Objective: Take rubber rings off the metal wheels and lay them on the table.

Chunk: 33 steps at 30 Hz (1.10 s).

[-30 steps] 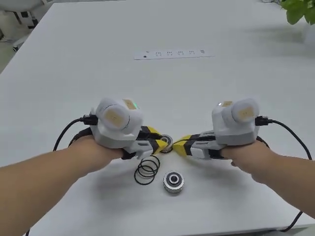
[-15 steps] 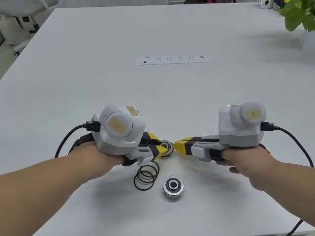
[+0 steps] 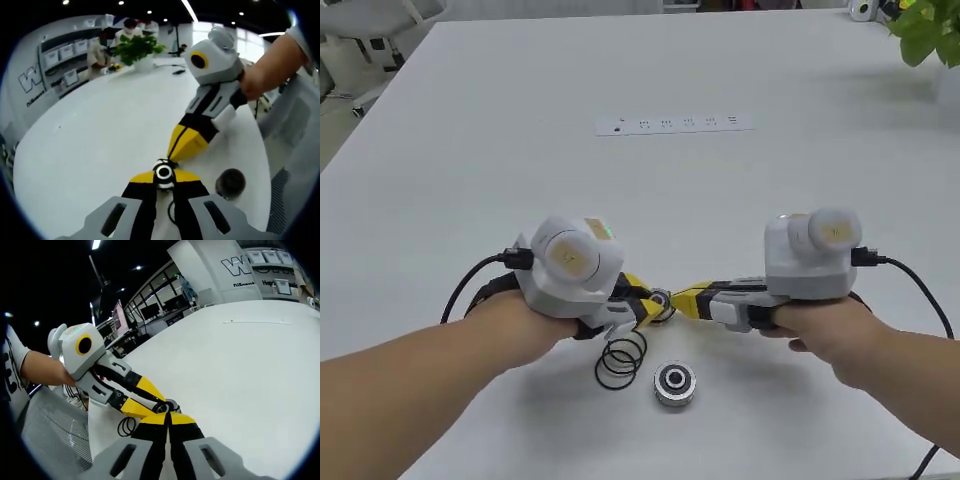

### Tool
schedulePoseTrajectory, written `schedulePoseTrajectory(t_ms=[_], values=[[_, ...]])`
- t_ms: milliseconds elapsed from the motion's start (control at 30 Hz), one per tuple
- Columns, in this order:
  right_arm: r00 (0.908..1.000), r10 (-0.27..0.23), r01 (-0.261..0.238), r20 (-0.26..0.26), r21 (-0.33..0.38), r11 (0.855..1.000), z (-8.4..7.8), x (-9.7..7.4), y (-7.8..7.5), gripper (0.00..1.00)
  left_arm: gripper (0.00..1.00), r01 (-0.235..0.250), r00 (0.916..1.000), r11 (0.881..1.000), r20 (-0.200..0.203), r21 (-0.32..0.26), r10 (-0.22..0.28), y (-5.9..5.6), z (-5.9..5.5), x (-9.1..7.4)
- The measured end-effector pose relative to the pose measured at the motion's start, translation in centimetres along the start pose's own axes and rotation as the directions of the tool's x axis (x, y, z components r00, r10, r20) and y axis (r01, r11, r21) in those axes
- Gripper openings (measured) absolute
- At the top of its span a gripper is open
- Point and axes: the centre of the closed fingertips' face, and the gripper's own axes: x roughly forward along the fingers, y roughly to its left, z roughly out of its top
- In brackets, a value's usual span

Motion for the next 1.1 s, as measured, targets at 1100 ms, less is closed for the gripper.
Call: schedulePoseTrajectory(t_ms=[1100], values=[[0.9998,0.016,-0.015,0.008,-0.003,1.000,0.1,0.1,0.4,0.00,0.13,-0.003,0.9999,1.000,0.010,-0.019,0.003,0.1,0.2,0.3]])
